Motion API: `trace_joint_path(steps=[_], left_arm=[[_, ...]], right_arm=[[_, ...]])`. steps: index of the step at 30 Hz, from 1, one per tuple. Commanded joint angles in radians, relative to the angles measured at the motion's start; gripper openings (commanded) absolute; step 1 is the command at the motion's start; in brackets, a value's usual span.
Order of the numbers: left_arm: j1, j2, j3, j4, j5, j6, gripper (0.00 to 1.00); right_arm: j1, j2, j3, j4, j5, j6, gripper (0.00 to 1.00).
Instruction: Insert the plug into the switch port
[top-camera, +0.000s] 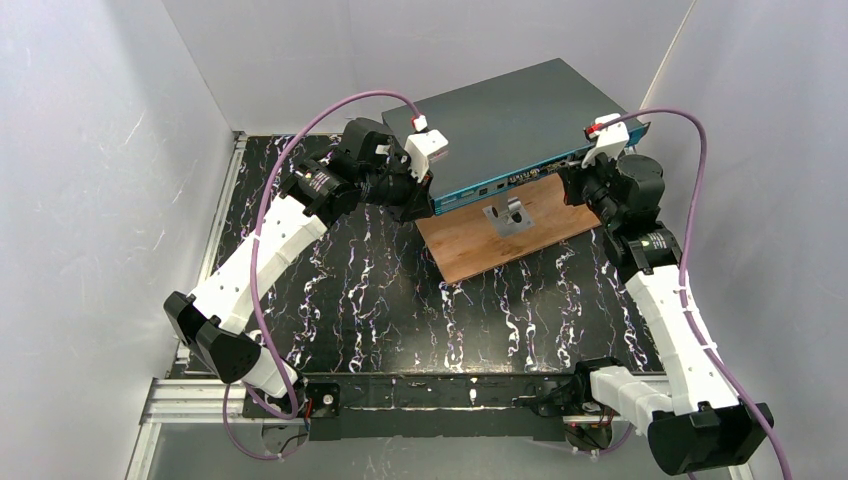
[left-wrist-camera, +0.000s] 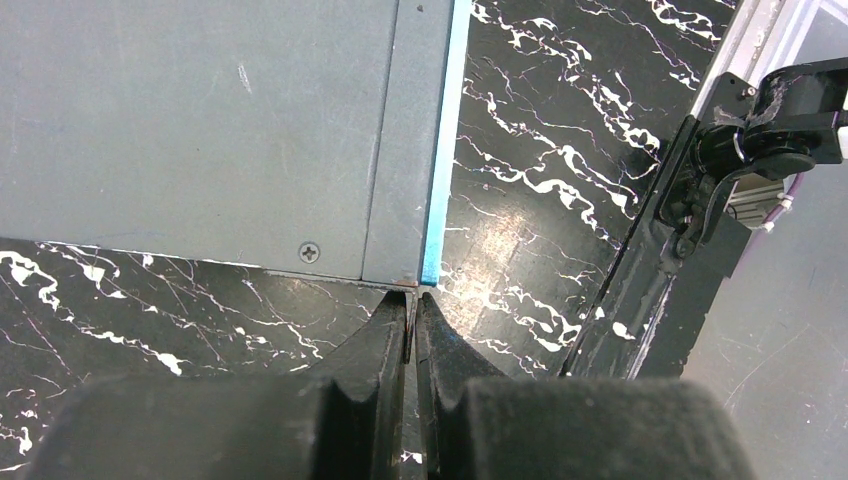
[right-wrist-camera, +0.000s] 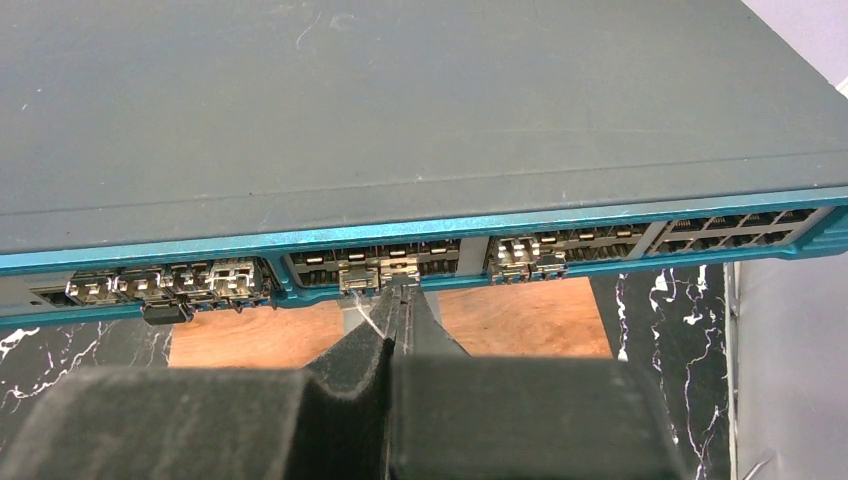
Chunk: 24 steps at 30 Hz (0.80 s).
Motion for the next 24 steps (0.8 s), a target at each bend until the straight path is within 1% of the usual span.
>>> trace_joint_path(steps=[1,4,13,16,21,22,23,24], left_arm=[[0.002,-0.021,0.035,-0.007,0.027,0.005,0.0],[0.002,-0.023,0.031,-0.009,0.037,0.006,0.0],[0.002,-0.036,0.01,-0.015,0.051,0.016,0.0],[0.002,-0.044,0.001,-0.015,0.045,0.017,0.0],[0.002,-0.048,-0.003,-0.015,0.004,0.01,0.0],[0.002,-0.049,-0.005,-0.014,-0.016,0.008,0.01],[0.002,-0.051,-0.009,-0.01,-0.026,0.005,0.07],[0.002,-0.054,-0.011,-0.007,-0.033,0.0,0.14]], right_arm=[[0.001,0.016,-0.009,0.101,-0.024,0.024,0.01],[0.001,0.017,-0.032,0.136,-0.03,0.044,0.01],[0.001,0.02,-0.091,0.268,-0.035,0.172,0.01],[0.001,0.025,-0.097,0.267,-0.042,0.181,0.01],[0.001,-0.024,-0.06,0.205,0.017,0.144,0.01],[0.001,-0.039,-0.053,0.167,0.036,0.133,0.02],[0.001,-0.059,-0.05,0.145,0.047,0.124,0.04],[0.001,-0.078,-0.047,0.125,0.084,0.116,0.06]])
